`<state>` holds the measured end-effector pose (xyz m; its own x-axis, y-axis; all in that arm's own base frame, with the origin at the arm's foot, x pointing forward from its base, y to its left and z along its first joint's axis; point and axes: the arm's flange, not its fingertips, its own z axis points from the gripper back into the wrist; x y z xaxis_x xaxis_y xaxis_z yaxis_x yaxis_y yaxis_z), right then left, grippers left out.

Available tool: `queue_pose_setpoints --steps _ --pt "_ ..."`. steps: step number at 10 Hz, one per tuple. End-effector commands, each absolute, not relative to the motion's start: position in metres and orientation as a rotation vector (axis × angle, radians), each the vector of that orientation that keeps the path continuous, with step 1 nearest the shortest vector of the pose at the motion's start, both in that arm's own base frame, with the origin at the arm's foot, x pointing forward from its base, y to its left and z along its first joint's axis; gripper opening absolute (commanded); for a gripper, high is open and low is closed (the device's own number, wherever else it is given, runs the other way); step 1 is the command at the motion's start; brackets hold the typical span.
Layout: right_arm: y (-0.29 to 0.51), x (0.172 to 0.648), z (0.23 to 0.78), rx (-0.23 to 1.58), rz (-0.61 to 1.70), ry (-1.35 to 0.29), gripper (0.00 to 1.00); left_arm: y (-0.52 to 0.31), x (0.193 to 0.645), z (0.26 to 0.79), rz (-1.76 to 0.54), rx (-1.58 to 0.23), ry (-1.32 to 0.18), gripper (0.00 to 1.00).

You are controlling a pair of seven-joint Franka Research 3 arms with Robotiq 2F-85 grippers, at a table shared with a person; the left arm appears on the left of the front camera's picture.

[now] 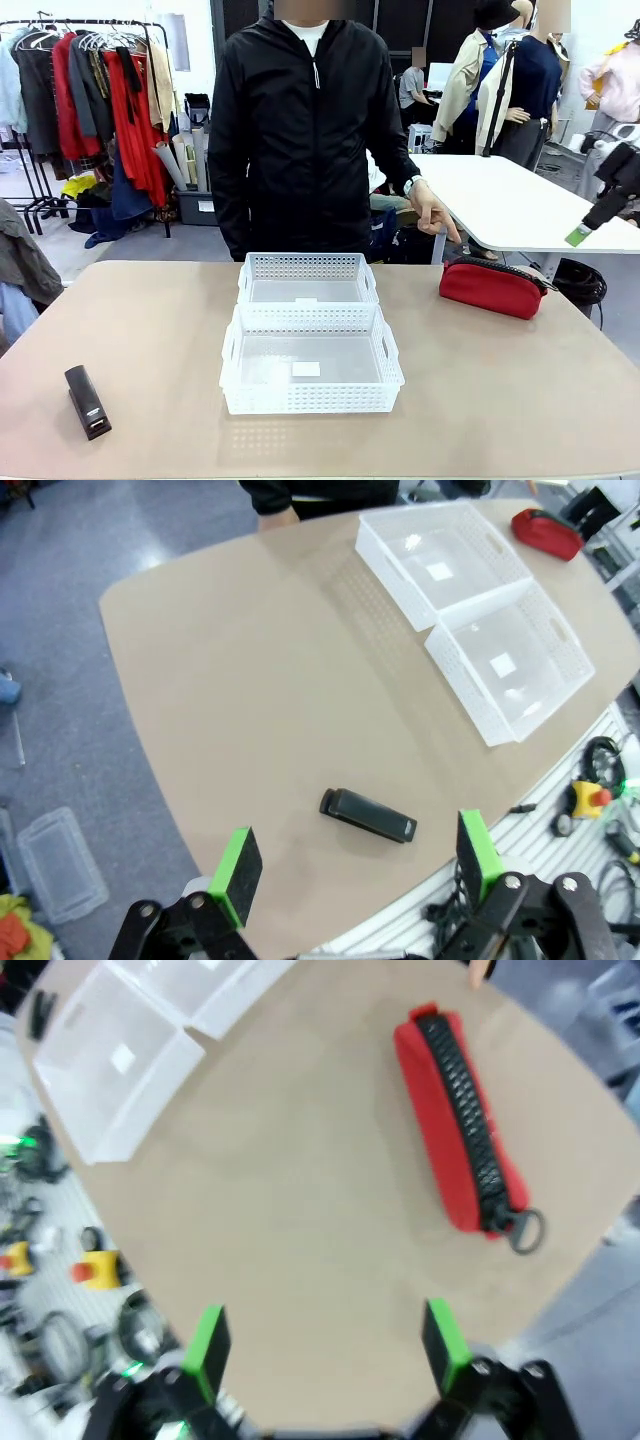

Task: Distribute items into two baskets.
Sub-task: Pick up the Pencil pouch that the person points to.

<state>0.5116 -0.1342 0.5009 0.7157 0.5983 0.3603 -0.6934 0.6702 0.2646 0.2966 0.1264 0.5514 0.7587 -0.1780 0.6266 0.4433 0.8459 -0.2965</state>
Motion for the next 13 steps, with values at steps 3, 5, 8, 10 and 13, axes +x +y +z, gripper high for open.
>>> queue_pose_setpoints --steps 3,5,8,10,13 --pt "-0.138 0.591 0.501 0.367 0.784 -0.179 1.0 0.125 0.296 0.551 -0.361 -0.463 -0.634 1.0" --pt "-0.132 0.622 0.492 0.282 0.782 -0.141 1.0 0.125 0.296 0.551 -0.361 -0.463 -0.634 1.0" --pt "-0.116 0.645 0.469 0.187 0.787 -0.154 1.0 0.125 0.296 0.551 -0.361 -0.463 -0.634 1.0" --pt "-0.105 0.655 0.454 0.149 0.79 -0.2 1.0 0.125 0.296 0.551 -0.361 -0.463 -0.634 1.0" --pt "-0.094 0.661 0.432 0.13 0.819 -0.205 1.0 0.125 0.296 0.551 -0.361 -0.463 -0.634 1.0"
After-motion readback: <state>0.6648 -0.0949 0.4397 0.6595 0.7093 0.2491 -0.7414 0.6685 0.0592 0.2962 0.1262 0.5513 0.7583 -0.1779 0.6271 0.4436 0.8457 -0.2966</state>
